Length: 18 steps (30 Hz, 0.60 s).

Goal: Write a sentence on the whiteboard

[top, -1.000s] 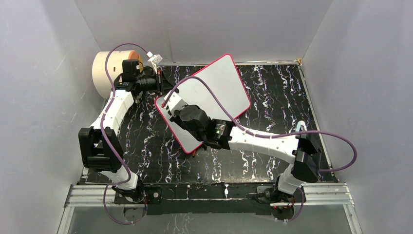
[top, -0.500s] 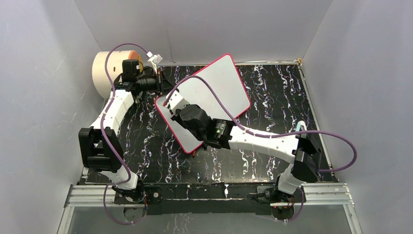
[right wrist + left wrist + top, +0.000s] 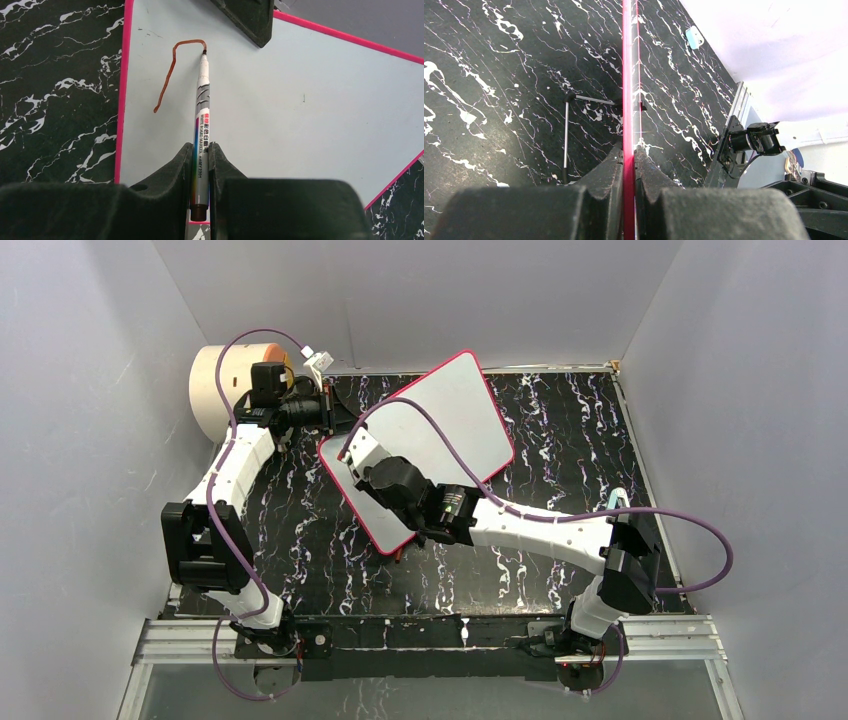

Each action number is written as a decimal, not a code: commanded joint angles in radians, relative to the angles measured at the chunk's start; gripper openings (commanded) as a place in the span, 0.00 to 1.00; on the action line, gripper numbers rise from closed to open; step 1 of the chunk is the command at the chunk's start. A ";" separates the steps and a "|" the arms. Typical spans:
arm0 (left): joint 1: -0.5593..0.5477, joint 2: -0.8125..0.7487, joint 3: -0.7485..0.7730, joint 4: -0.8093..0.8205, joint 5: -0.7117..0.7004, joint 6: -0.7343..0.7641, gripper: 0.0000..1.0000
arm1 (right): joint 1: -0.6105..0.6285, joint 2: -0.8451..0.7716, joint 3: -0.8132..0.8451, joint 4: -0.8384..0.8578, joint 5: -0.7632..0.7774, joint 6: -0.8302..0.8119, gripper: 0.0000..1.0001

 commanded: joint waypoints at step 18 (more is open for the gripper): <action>-0.021 -0.022 -0.034 -0.074 0.009 0.035 0.00 | -0.001 -0.066 0.001 -0.099 -0.054 0.051 0.00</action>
